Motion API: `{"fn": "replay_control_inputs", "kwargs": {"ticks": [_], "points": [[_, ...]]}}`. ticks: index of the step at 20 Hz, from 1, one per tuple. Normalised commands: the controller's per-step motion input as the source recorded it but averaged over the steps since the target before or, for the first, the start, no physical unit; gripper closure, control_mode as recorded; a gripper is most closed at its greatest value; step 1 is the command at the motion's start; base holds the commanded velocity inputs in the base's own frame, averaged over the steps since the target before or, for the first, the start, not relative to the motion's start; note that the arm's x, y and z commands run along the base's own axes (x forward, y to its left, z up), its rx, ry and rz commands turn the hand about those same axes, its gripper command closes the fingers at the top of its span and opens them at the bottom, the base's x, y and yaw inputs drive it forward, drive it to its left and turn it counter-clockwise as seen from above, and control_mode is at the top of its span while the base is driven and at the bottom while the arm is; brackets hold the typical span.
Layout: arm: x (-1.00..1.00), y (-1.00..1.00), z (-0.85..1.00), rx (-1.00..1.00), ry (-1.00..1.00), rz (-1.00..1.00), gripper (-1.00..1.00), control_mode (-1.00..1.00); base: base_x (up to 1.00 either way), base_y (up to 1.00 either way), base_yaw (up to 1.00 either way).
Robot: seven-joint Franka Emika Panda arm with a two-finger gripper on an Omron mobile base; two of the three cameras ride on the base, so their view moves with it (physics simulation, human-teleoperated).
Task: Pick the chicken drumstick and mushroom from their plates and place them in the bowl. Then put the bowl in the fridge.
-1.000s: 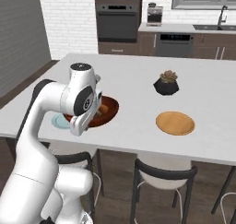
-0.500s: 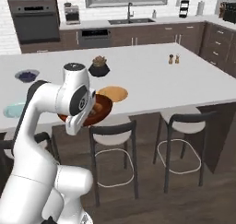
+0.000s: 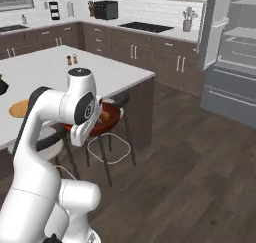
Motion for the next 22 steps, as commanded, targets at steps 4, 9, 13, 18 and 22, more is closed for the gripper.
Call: {"fn": "replay_control_inputs", "kwargs": {"ticks": [4, 9, 13, 18, 22], "points": [[0.00, 0.00, 0.00, 0.00, 0.00, 0.00, 1.00, 1.00, 0.30, -0.13, -0.74], [0.00, 0.00, 0.00, 0.00, 0.00, 0.00, 1.00, 1.00, 0.74, 0.00, -0.59], [0.00, 0.00, 0.00, 0.00, 0.00, 0.00, 1.00, 1.00, 1.00, 0.10, -0.36], [0.00, 0.00, 0.00, 0.00, 0.00, 0.00, 1.00, 1.00, 1.00, 0.25, -0.19], [0.00, 0.00, 0.00, 0.00, 0.00, 0.00, 1.00, 1.00, 1.00, 0.44, -0.08]]}}
